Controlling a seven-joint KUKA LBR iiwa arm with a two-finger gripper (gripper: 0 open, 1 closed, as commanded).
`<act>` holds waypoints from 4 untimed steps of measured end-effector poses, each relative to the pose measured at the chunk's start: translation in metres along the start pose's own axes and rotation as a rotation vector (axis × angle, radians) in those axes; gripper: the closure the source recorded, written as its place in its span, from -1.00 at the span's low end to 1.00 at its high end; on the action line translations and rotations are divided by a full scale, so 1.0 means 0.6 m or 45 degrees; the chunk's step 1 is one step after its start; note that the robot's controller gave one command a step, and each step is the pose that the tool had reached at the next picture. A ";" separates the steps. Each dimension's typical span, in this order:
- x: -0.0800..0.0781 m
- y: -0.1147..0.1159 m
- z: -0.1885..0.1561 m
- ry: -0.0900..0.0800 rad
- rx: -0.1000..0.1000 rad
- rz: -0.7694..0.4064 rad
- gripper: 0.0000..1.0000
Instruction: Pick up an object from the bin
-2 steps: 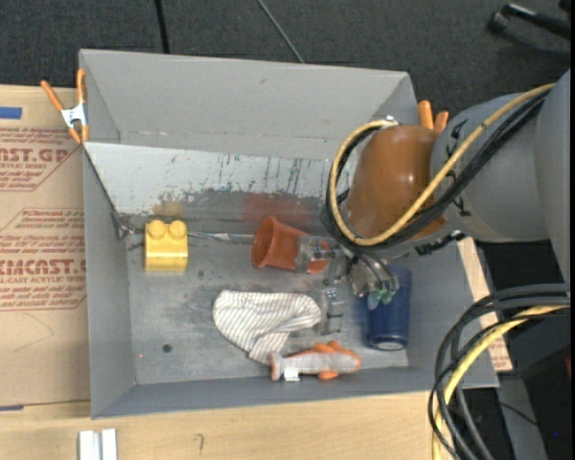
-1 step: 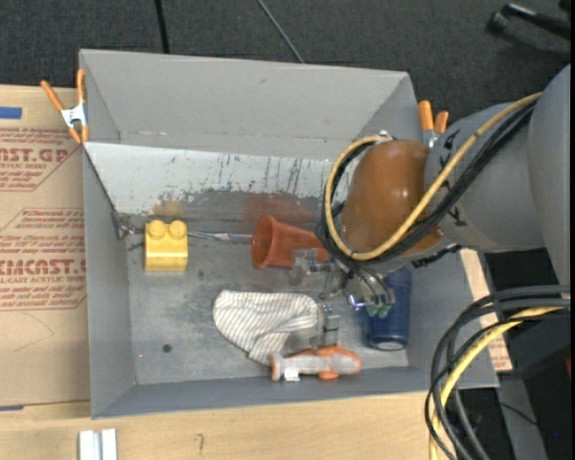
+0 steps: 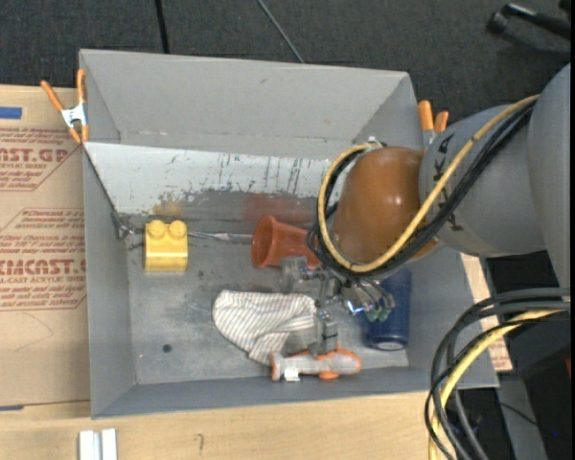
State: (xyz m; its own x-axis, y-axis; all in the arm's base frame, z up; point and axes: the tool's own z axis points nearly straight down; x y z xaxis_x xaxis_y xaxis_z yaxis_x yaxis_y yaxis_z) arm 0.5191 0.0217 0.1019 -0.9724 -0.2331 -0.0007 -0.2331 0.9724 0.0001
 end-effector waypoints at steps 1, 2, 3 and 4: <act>0.000 0.007 0.055 0.000 -0.003 0.023 -1.00; -0.002 0.009 0.052 -0.002 0.000 -0.070 1.00; -0.002 0.009 0.052 -0.002 0.000 -0.070 1.00; -0.002 0.009 0.052 -0.002 0.000 -0.070 1.00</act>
Offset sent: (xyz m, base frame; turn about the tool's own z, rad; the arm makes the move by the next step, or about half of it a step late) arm -0.0011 0.0047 -0.0319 -0.0554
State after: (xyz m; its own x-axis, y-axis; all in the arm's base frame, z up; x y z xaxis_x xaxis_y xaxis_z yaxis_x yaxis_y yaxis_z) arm 0.5188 0.0274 0.0706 -0.9581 -0.2865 -0.0024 -0.2865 0.9581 -0.0001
